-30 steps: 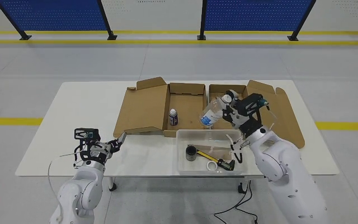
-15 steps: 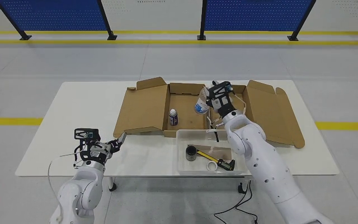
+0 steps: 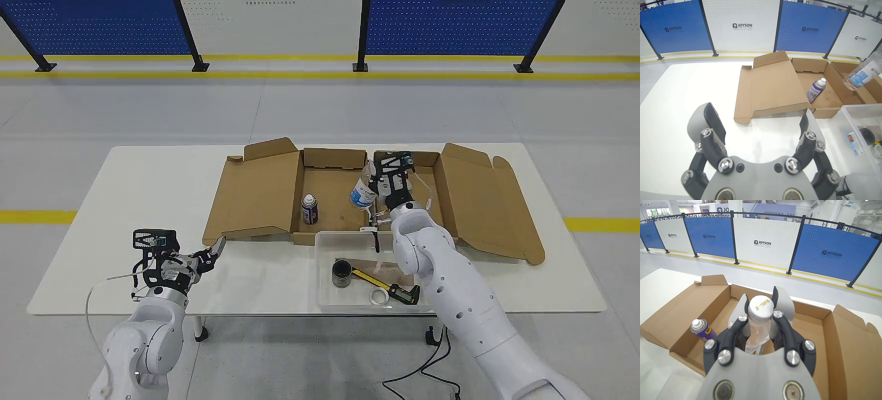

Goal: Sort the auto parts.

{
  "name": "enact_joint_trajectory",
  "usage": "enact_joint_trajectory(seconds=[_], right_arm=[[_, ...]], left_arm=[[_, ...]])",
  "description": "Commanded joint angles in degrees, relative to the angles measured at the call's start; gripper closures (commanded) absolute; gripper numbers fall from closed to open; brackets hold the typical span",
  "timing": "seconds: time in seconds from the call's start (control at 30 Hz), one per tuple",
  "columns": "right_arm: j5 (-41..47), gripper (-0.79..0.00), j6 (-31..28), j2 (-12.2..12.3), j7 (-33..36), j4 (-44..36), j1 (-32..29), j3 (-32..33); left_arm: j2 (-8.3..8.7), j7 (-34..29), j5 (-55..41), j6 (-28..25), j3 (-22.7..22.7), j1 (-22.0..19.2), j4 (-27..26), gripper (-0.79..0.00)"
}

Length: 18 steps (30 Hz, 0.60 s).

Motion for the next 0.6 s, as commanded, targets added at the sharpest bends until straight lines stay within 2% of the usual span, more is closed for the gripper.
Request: enact_joint_trajectory(seconds=[0.0,0.4,0.57], right_arm=[[0.0,0.0,-0.01,0.0,0.0,-0.01,-0.01,0.0],[0.14,0.0,-0.51,-0.05,-0.37,-0.21,-0.48,0.07],[-0.79,0.0,-0.76,-0.79,-2.08,-0.2,-0.87,-1.17]], left_arm=[[0.0,0.0,0.0,0.0,0.0,0.0,0.0,-0.785],[0.0,0.0,0.0,0.0,0.0,0.0,0.0,-0.785],[0.0,0.0,0.0,0.0,0.0,0.0,0.0,-0.785]])
